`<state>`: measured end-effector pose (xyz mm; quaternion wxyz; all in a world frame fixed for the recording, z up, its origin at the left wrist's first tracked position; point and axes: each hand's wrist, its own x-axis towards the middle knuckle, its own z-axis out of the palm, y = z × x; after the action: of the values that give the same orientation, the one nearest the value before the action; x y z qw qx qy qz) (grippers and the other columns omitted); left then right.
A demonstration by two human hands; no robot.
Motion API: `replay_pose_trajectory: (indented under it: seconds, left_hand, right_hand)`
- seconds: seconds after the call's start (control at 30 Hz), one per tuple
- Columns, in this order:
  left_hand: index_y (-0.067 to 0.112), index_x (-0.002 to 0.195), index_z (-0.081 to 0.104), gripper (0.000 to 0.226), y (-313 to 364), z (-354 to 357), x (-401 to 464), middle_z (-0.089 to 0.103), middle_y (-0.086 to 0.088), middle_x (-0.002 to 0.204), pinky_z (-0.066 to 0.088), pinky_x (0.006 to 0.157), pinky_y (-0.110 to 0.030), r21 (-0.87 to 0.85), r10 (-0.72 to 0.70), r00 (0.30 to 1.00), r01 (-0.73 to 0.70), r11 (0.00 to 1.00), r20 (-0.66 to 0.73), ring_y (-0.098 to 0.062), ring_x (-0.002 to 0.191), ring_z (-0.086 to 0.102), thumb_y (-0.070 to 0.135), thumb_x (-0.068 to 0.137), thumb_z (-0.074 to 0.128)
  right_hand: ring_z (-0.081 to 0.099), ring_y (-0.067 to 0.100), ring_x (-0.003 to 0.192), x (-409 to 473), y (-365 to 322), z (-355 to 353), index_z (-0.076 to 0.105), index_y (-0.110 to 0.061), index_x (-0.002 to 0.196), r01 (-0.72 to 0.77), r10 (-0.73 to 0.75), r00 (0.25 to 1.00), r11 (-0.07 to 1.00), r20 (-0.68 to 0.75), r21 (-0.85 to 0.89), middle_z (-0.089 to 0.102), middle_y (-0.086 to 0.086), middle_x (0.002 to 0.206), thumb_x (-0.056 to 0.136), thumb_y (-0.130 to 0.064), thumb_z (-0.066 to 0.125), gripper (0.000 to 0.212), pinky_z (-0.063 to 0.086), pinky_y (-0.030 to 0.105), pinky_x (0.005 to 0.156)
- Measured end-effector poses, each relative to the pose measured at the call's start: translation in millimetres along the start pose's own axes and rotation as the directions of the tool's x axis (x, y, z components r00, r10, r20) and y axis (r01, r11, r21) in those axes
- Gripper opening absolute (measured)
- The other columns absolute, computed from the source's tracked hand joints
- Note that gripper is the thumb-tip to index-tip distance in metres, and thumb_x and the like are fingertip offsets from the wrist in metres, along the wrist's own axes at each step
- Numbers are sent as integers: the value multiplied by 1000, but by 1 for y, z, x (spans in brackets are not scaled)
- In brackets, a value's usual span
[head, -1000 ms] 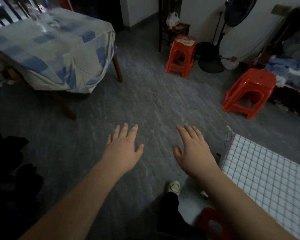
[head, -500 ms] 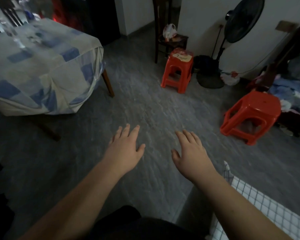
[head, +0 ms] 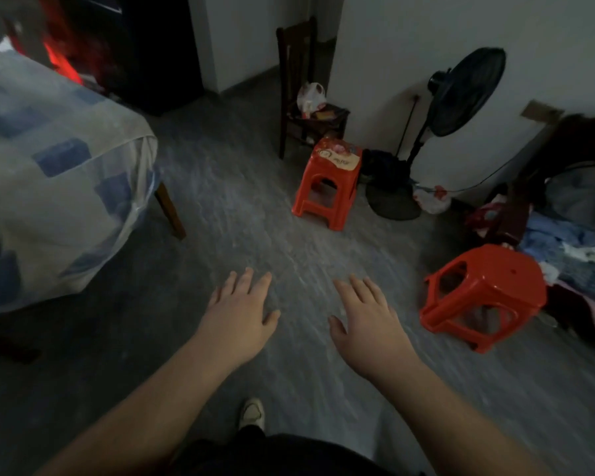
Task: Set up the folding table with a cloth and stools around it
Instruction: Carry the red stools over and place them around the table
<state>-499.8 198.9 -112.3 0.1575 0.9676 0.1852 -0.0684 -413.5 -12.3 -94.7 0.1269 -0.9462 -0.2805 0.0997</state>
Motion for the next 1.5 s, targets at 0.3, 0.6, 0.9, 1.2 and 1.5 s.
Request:
replay_pose_trajectory:
  seconds: [0.3, 0.6, 0.9, 1.2, 1.5]
  left_hand:
    - [32, 157, 8, 74, 24, -52, 205, 13, -4, 166, 13, 122, -47, 33, 153, 987, -155, 987, 47, -27, 152, 9, 58, 96, 39]
    - [31, 158, 10, 75, 81, -45, 425, 13, -6, 166, 14, 123, -48, 60, 122, 991, -125, 990, 49, -28, 152, 10, 57, 95, 41]
    - [32, 158, 9, 74, 151, -80, 613, 11, -5, 167, 14, 123, -50, -8, 85, 995, -85, 996, 44, -28, 153, 8, 56, 95, 41]
    - [32, 158, 9, 74, 138, -87, 796, 10, -5, 167, 11, 123, -50, -70, 102, 989, -95, 993, 104, -29, 153, 5, 55, 95, 41]
    - [30, 156, 15, 75, 85, -101, 1036, 18, -10, 165, 18, 121, -52, -46, 218, 959, -213, 976, 181, -33, 152, 13, 61, 91, 37]
  right_hand:
    - [11, 25, 152, 180, 33, -27, 23, -27, 154, -145, 147, 989, 986, -20, 78, 24, 0, 163, 97, -45, 48, 65, 19, 44, 120]
    - [10, 27, 152, 378, 148, -57, 24, -24, 155, -153, 155, 988, 984, -14, 90, 21, 4, 164, 96, -44, 48, 66, 22, 46, 121]
    - [11, 25, 152, 564, 238, -126, 22, -28, 155, -96, 97, 995, 990, -5, 99, 22, 2, 164, 95, -45, 46, 67, 24, 48, 119]
    - [10, 27, 152, 731, 268, -128, 21, -27, 155, -113, 109, 993, 989, 49, 100, 20, 4, 164, 97, -45, 48, 67, 24, 49, 120]
    - [12, 26, 152, 940, 265, -108, 23, -26, 154, -282, 269, 958, 946, 99, 159, 23, 5, 163, 97, -45, 48, 66, 26, 51, 119]
